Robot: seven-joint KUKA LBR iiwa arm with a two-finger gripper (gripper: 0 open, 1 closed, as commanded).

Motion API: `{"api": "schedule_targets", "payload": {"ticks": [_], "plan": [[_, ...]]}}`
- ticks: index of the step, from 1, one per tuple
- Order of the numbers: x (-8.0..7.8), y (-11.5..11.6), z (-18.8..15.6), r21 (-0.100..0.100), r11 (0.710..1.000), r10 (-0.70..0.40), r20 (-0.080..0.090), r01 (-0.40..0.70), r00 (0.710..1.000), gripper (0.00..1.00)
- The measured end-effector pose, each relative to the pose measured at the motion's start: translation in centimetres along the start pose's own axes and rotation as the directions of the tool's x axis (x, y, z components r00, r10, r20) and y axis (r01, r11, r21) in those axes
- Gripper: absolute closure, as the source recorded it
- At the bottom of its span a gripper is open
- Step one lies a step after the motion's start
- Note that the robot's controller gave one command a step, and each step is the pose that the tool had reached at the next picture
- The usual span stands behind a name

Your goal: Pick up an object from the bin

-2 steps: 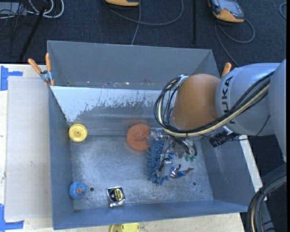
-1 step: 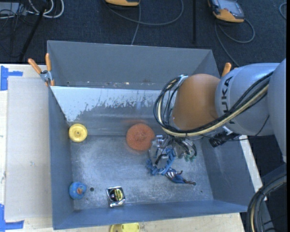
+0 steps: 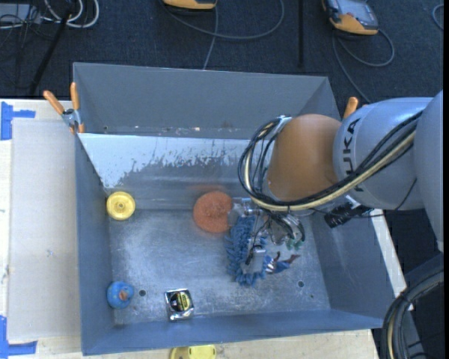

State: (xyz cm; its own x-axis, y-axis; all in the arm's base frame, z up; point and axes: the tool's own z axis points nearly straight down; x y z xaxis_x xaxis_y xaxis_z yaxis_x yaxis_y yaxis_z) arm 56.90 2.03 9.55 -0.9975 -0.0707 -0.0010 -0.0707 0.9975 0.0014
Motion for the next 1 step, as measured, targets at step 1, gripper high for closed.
{"api": "schedule_targets", "payload": {"ticks": [1], "plan": [[0.02, 0.06, 0.0, -0.001, 1.0, 0.001, 0.0, -0.001, 1.0, 1.0]]}}
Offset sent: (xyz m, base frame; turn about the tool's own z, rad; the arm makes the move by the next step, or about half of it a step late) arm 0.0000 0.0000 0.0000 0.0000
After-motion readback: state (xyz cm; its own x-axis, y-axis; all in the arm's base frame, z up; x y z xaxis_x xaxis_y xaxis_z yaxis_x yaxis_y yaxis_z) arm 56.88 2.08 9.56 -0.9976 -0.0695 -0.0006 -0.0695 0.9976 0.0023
